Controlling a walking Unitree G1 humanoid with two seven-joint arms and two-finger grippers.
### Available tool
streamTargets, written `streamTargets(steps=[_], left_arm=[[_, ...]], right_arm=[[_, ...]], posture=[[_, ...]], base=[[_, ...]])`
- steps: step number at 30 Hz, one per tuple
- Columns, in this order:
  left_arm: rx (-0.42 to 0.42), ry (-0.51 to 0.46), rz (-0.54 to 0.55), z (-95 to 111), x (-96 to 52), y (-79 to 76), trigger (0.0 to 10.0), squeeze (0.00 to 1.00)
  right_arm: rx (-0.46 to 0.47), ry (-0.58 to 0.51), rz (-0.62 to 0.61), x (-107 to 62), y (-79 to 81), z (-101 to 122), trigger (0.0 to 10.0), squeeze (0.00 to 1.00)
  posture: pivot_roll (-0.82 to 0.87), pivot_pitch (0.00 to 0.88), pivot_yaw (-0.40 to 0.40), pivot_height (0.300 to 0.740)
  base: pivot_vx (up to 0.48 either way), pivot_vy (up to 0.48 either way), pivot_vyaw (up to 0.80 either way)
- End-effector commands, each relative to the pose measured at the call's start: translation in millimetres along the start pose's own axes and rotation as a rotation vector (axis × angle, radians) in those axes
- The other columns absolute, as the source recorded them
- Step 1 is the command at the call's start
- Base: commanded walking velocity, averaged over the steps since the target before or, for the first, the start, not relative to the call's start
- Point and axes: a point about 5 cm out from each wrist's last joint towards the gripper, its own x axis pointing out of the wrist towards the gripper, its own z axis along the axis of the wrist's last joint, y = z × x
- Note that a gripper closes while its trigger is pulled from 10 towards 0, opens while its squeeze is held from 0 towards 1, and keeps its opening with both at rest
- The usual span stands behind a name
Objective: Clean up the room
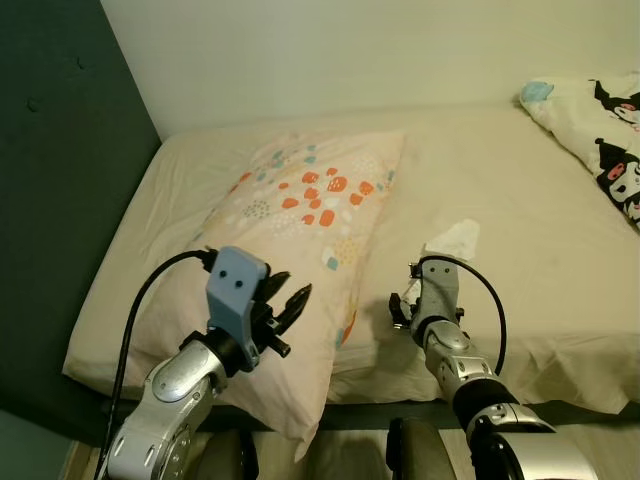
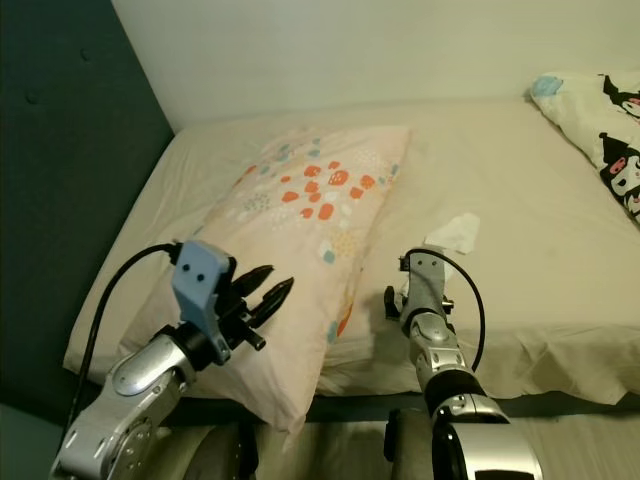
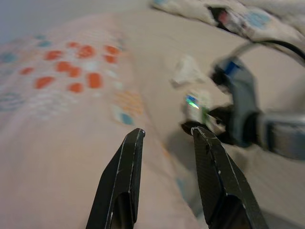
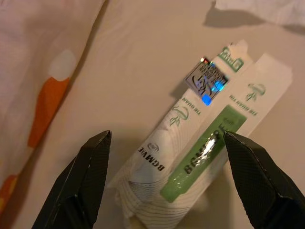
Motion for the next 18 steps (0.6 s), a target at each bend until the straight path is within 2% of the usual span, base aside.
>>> streamTargets(steps=[1, 6, 7, 8, 10, 11, 18], left_arm=[[-0.002, 0.034, -0.036, -2.6, -3.9, -5.9, 10.0, 0.00], [0.005, 0.044, -0.035, -1.5, -4.6, -6.7, 10.0, 0.00], [0.005, 0.047, -0.039, -0.7, -4.8, -6.9, 10.0, 0.00], [0.008, 0.049, -0.045, 0.3, -4.9, -7.5, 10.0, 0.00], [0.010, 0.051, -0.050, 1.0, -5.0, -7.9, 10.0, 0.00], [0.012, 0.054, -0.057, 1.4, -4.9, -8.6, 10.0, 0.00], [0.018, 0.075, -0.066, 0.4, -5.6, -10.4, 10.0, 0.00]], right_arm=[[0.043, 0.037, 0.019, -2.0, 3.0, -13.2, 10.0, 1.00], [0.082, 0.049, 0.045, -2.4, 5.3, -16.5, 10.0, 1.00], [0.116, 0.059, 0.050, -2.4, 6.5, -17.8, 10.0, 1.00], [0.155, 0.070, 0.051, -2.5, 7.5, -19.5, 10.0, 0.72], [0.180, 0.077, 0.050, -2.6, 8.0, -20.6, 10.0, 0.72], [0.208, 0.087, 0.046, -2.8, 8.2, -22.2, 10.0, 0.00], [0.323, 0.134, 0.006, -3.8, 6.8, -29.3, 10.0, 0.00]], posture=[[0.13, 0.259, 0.063, 0.583], [0.15, 0.268, 0.073, 0.583], [0.15, 0.271, 0.077, 0.583], [0.16, 0.274, 0.082, 0.583], [0.16, 0.274, 0.082, 0.583], [0.16, 0.274, 0.082, 0.583], [0.16, 0.277, 0.086, 0.583]], base=[[0.000, 0.000, 0.00], [0.000, 0.000, 0.00], [0.000, 0.000, 0.00], [0.000, 0.000, 0.00], [0.000, 0.000, 0.00], [0.000, 0.000, 0.00], [0.000, 0.000, 0.00]])
